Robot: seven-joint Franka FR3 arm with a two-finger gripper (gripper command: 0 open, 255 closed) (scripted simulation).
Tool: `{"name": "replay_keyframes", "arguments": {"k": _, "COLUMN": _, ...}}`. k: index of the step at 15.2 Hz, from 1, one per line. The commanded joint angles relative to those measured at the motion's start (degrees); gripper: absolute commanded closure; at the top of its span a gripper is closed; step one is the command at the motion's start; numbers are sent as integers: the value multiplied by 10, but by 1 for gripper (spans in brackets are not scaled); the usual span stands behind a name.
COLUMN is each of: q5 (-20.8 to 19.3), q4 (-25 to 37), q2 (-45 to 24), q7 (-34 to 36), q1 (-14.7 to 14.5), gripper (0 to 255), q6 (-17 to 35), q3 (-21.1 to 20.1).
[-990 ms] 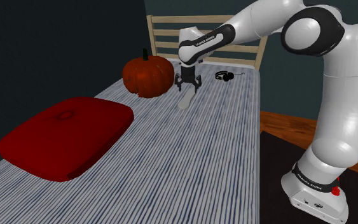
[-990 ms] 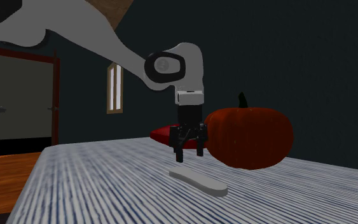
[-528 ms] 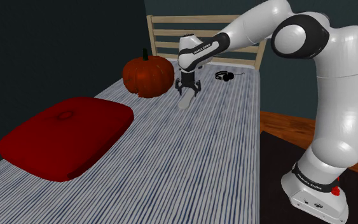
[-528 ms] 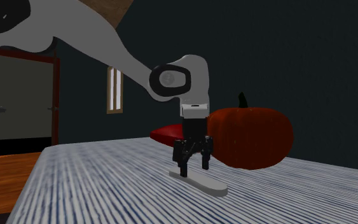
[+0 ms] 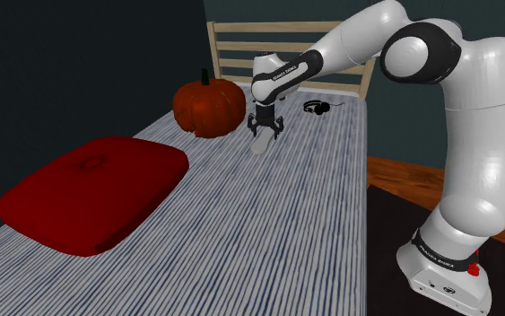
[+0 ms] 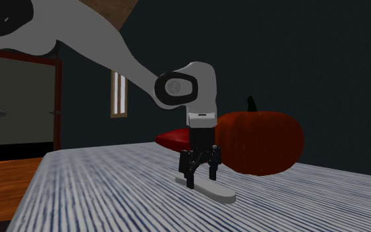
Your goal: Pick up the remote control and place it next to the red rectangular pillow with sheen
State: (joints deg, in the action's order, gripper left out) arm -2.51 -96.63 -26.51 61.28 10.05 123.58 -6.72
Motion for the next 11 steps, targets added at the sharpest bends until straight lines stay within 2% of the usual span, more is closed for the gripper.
{"name": "replay_keyframes", "arguments": {"k": 1, "q5": 0, "q4": 0, "q2": 0, "q7": 0, "q1": 0, "gripper": 0, "q6": 0, "q3": 0}}
{"name": "replay_keyframes", "arguments": {"k": 2, "q5": 0, "q4": 0, "q2": 0, "q7": 0, "q1": 0, "gripper": 255, "q6": 0, "q3": 0}}
{"name": "replay_keyframes", "arguments": {"k": 11, "q5": 0, "q4": 0, "q2": 0, "q7": 0, "q1": 0, "gripper": 255, "q6": 0, "q3": 0}}
